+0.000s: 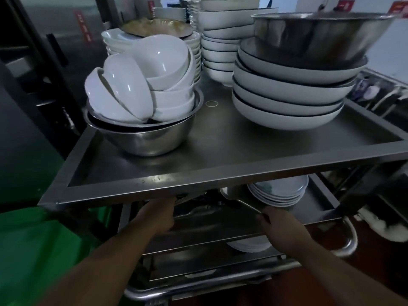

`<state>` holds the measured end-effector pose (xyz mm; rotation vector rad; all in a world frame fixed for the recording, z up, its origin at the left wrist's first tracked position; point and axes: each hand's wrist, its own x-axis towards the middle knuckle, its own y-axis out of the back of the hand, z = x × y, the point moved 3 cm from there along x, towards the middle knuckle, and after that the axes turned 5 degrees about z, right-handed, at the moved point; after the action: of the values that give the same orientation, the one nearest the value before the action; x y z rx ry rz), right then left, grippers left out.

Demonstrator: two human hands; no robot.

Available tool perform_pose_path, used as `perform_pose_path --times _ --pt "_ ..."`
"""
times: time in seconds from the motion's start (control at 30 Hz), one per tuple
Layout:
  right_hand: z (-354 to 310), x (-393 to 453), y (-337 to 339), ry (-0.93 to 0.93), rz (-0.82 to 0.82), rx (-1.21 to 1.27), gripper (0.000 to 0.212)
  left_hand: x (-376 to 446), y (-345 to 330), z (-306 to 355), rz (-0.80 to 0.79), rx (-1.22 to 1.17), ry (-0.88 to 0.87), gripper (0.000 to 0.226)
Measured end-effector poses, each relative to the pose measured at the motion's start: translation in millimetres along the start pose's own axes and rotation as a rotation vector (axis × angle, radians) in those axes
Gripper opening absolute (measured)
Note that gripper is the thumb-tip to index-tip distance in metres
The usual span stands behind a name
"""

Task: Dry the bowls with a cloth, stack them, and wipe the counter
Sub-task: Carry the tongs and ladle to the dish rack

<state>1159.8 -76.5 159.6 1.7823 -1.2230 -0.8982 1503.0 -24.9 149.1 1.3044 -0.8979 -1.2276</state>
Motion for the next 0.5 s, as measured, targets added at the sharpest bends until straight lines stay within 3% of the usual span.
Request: perform_pose_path --times 0.5 --pt "0.7 -3.1 -1.1 -0.015 0.036 -0.013 0.025 14.4 -24.7 -23.0 -0.019 -0.009 -0.088 0.060"
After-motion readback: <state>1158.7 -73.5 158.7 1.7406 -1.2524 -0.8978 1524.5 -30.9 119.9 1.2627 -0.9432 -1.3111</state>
